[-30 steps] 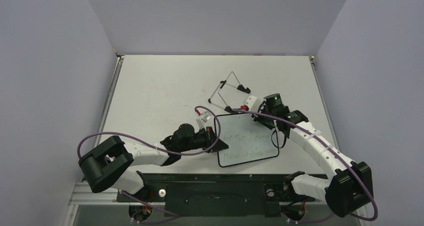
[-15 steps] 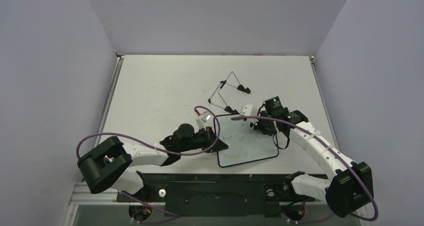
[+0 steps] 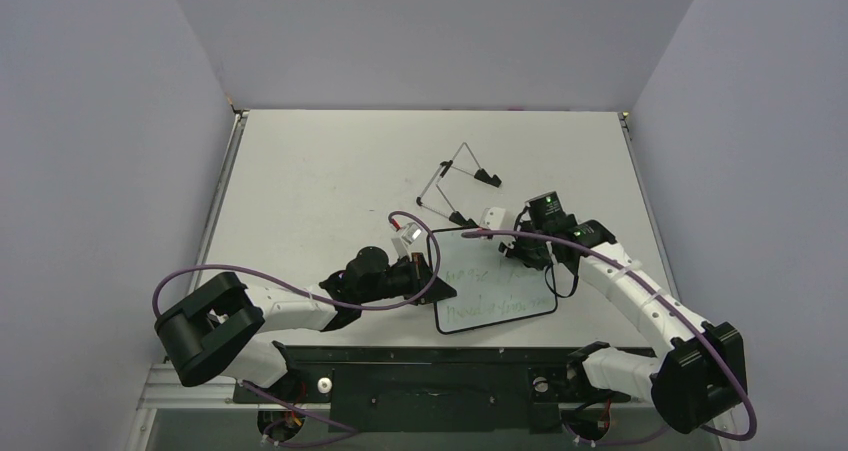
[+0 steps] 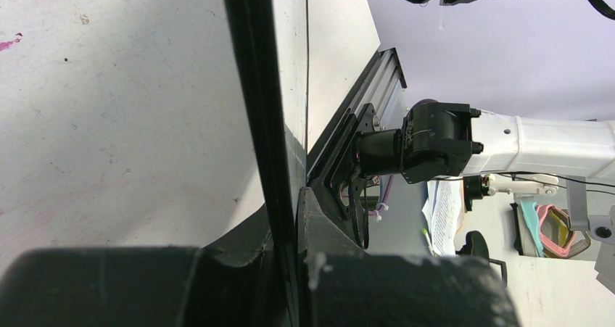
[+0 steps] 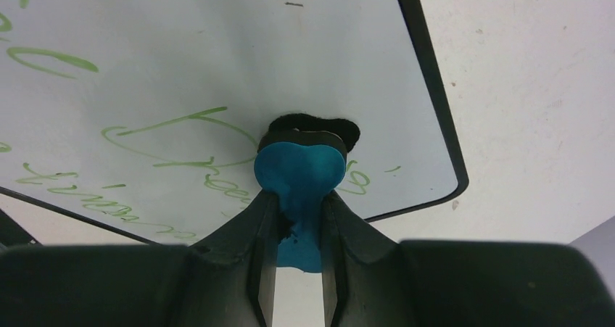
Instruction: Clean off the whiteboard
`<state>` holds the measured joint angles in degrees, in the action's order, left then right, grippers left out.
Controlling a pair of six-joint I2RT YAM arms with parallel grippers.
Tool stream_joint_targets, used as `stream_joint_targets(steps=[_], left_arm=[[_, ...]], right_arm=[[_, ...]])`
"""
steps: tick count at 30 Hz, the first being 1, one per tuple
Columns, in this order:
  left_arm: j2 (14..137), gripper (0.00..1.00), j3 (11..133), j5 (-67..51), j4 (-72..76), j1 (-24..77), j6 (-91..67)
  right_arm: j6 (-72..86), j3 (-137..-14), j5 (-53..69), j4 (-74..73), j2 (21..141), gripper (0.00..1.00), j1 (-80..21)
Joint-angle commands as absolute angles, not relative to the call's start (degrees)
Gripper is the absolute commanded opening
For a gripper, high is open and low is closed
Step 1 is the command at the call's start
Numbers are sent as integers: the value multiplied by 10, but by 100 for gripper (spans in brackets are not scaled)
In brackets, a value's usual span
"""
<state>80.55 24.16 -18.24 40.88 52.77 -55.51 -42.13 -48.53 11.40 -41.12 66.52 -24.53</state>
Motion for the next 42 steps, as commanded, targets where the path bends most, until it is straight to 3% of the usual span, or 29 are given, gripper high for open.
stream_joint_targets(steps=[1, 5, 13, 18, 23, 28, 35, 42], left_arm=[[792, 0, 263, -203, 427, 533, -515], [790, 0, 262, -202, 427, 533, -513], [792, 0, 261, -204, 431, 533, -513], [786, 0, 259, -201, 429, 533, -513], [788, 0, 262, -203, 428, 535, -512], [787, 0, 261, -202, 429, 536, -512], [788, 0, 263, -203, 428, 537, -512], [782, 0, 261, -200, 426, 537, -511]], right_arm=[[-410, -499, 141, -397, 659, 0, -256], [-355, -494, 42, -340, 667, 0, -232], [-401, -505, 192, -400, 657, 0, -233], [-356, -497, 99, -350, 661, 0, -227], [-392, -499, 165, -383, 655, 0, -232], [-329, -495, 35, -315, 668, 0, -222], [-415, -500, 198, -402, 650, 0, -238], [-352, -495, 101, -340, 655, 0, -223]])
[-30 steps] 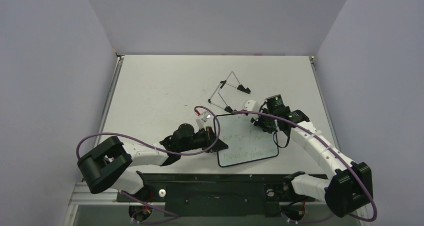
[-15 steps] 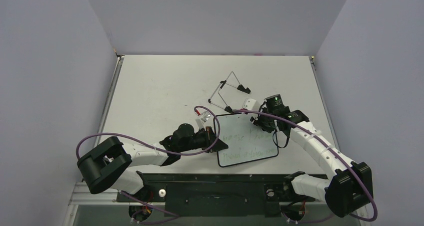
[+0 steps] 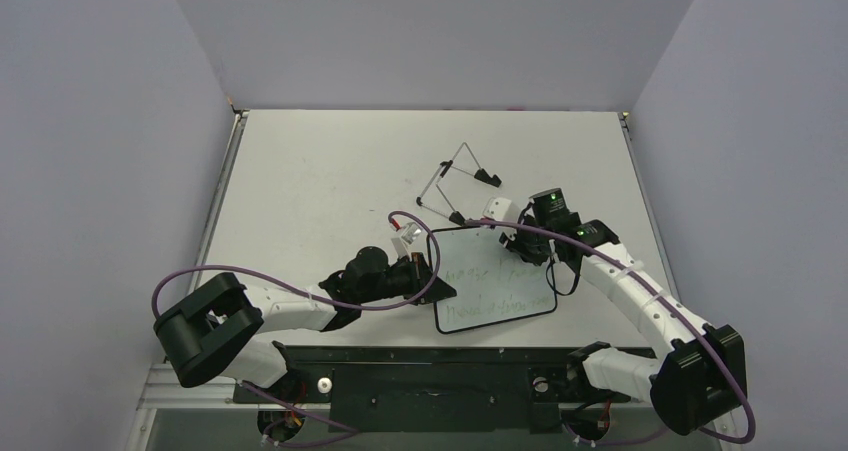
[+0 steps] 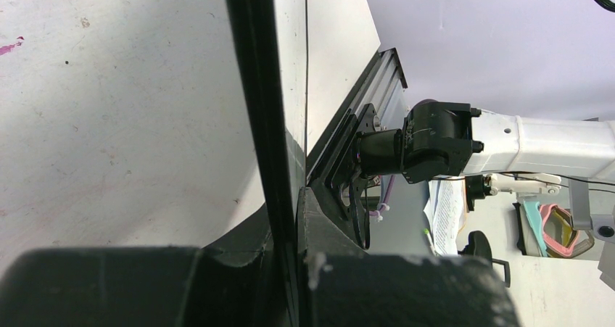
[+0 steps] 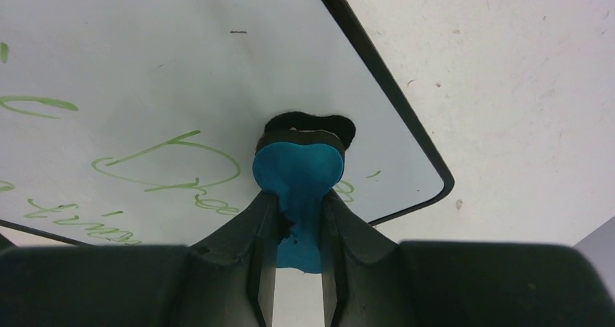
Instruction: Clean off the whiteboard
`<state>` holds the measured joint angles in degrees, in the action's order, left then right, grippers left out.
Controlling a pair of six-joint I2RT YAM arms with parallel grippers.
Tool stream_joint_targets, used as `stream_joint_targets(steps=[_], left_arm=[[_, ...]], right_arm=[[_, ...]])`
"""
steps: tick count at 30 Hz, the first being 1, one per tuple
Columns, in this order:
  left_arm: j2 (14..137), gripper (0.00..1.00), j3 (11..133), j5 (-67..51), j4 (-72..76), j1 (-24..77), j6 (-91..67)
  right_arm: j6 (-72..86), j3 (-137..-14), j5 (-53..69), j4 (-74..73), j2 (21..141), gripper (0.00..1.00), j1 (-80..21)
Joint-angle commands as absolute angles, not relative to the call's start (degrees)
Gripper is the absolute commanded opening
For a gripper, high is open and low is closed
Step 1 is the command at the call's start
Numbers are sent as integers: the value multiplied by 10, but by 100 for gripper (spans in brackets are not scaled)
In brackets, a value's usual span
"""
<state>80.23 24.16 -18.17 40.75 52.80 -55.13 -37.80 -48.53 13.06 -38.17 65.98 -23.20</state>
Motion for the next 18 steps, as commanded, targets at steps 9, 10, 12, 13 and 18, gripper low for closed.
stream_joint_targets(steps=[9, 10, 12, 13, 18], left_arm=[[780, 0, 259, -203, 424, 537, -509], [779, 0, 259, -202, 424, 537, -509], [777, 0, 259, -201, 422, 537, -508], [776, 0, 259, -201, 421, 538, -507], [773, 0, 258, -203, 419, 537, -506]], right_arm=[[-392, -493, 182, -376, 601, 0, -195], [-393, -492, 184, -377, 597, 0, -194], [-391, -494, 177, -375, 600, 0, -188], [-389, -495, 173, -374, 602, 0, -184], [-394, -494, 158, -376, 611, 0, -175]])
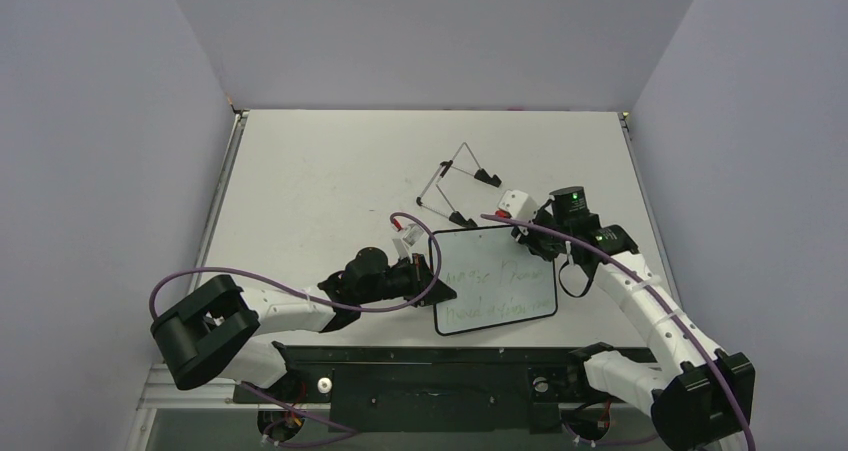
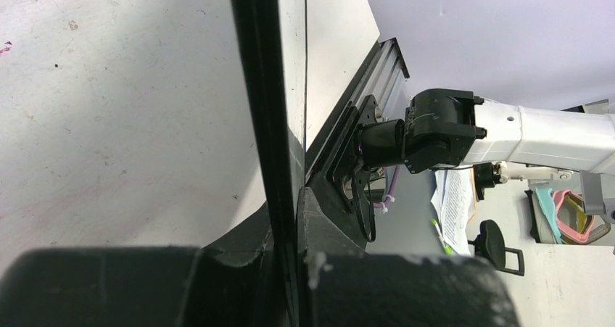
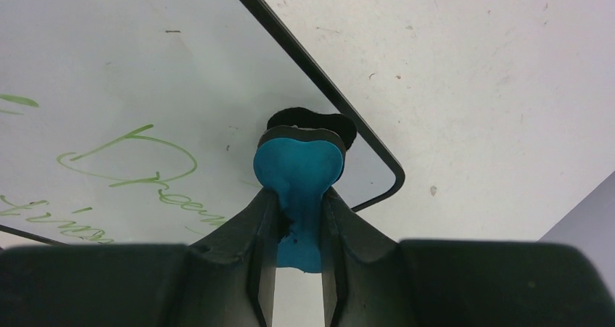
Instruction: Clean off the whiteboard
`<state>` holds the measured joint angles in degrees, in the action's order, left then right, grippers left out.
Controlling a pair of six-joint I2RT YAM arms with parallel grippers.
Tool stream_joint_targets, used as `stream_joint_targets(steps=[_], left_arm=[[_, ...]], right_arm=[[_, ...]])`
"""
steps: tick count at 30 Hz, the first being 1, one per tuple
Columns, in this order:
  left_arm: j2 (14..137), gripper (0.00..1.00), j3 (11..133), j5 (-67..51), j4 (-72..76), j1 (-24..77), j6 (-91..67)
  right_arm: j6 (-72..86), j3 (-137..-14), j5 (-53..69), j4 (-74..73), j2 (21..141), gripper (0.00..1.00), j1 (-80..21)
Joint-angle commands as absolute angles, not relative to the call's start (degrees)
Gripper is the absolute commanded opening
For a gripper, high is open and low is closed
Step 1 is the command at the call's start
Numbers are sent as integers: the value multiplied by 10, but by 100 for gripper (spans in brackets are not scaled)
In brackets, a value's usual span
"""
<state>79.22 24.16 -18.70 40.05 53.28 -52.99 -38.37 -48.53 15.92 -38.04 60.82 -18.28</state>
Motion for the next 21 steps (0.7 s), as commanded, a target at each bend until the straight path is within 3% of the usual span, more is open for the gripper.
stream_joint_targets(steps=[1, 12, 17, 21], left_arm=[[773, 0, 259, -203, 419, 537, -505], [770, 0, 262, -202, 411, 537, -500], [763, 0, 261, -198, 402, 536, -495], [764, 0, 263, -201, 402, 535, -494]], right_arm=[[-396, -493, 157, -377, 613, 0, -175], [-475, -502, 227, -467, 636, 0, -199], [-392, -490, 115, -377, 622, 0, -167], [-368, -489, 92, -357, 625, 0, -146]])
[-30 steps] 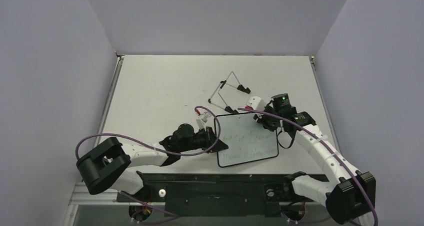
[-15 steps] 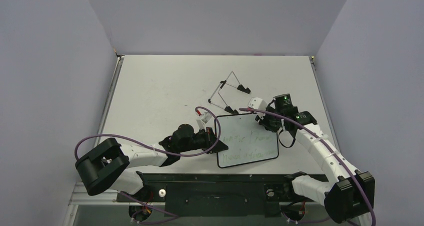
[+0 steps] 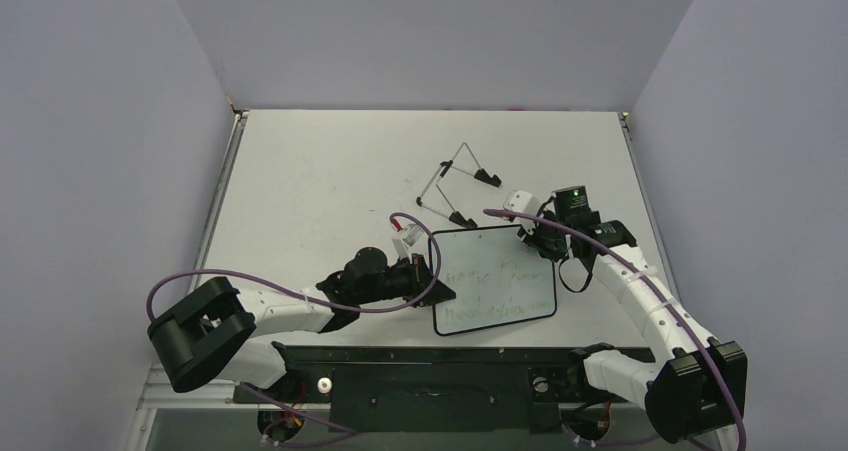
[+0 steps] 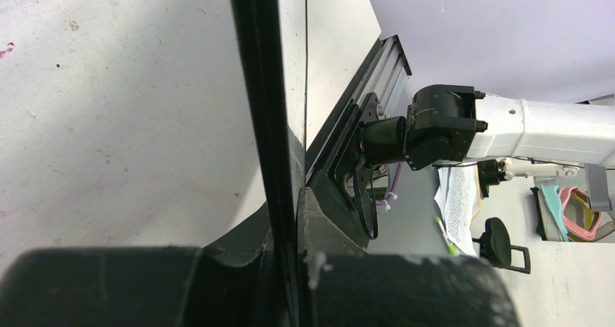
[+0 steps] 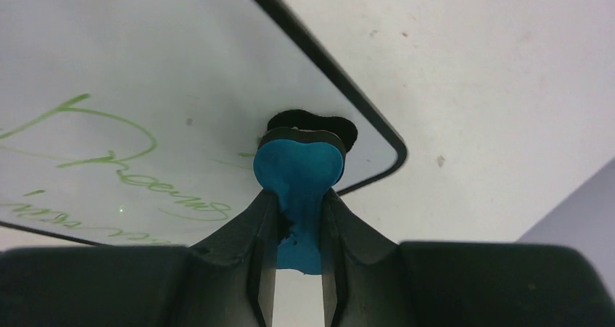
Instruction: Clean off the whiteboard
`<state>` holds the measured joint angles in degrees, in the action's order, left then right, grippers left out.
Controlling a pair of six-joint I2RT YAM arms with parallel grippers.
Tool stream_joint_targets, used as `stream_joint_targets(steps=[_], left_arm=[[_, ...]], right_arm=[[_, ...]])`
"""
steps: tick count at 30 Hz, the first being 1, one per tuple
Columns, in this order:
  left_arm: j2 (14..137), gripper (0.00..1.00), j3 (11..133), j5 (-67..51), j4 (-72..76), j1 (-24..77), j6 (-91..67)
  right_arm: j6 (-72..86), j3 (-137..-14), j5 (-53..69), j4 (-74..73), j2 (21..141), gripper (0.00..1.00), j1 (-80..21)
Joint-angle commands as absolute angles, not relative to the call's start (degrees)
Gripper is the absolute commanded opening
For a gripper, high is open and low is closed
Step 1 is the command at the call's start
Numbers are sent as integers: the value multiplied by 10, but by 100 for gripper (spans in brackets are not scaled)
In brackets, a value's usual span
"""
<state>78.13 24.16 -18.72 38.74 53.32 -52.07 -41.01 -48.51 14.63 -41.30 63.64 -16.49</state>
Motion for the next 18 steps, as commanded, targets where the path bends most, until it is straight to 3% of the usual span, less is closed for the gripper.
stream_joint_targets(steps=[1, 6, 13, 18], left_arm=[[765, 0, 263, -201, 402, 536, -494], [760, 0, 261, -201, 402, 536, -494], [760, 0, 259, -201, 404, 536, -493], [759, 0, 258, -200, 405, 536, -493]], right_arm=[[-365, -488, 87, -353, 625, 0, -145], [-368, -488, 95, -358, 629, 0, -139], [-464, -499, 223, -463, 636, 0, -166], [-403, -491, 145, -411, 625, 0, -168]])
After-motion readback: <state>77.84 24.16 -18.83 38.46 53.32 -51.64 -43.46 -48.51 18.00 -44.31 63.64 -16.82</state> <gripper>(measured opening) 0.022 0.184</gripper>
